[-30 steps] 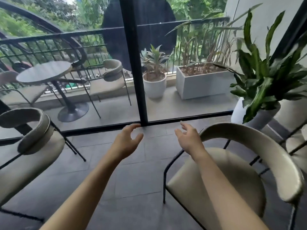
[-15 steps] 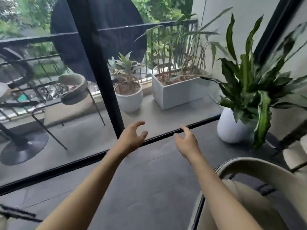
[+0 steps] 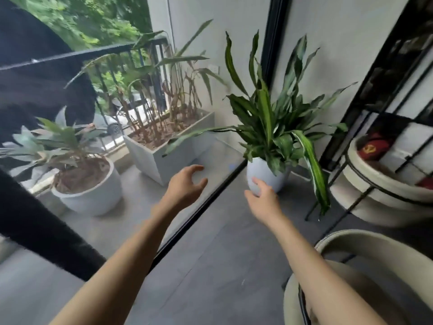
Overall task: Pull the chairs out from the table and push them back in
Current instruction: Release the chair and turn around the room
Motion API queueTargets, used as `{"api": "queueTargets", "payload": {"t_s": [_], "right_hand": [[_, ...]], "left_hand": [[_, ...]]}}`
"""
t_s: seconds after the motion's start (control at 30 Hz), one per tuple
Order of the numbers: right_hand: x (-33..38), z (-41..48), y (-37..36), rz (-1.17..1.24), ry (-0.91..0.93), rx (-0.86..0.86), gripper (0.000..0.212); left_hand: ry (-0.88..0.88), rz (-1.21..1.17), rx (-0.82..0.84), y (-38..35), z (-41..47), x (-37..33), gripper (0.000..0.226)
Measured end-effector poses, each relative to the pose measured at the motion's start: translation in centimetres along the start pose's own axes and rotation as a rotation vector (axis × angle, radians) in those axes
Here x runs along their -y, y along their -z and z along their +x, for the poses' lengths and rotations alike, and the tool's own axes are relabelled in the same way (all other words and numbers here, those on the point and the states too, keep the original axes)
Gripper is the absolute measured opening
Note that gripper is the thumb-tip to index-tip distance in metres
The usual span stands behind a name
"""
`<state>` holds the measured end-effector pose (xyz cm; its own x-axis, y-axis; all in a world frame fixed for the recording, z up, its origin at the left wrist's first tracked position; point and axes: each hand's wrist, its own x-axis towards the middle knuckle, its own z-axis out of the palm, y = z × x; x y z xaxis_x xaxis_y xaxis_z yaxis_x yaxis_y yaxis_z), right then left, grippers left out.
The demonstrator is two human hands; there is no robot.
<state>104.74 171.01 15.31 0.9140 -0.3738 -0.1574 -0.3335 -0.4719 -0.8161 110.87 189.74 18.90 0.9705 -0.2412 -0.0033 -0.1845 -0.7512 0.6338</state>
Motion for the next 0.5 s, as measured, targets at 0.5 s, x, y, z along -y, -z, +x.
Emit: {"api": "queueTargets", "payload": {"t_s": [0.5], "right_hand": [[-9.5,7.9,13.1,0.075,-0.470,-0.709,0.050]], "left_hand": [[-0.644,0.009,0.557,-17.3,17.5,-18.7,0.040]]}}
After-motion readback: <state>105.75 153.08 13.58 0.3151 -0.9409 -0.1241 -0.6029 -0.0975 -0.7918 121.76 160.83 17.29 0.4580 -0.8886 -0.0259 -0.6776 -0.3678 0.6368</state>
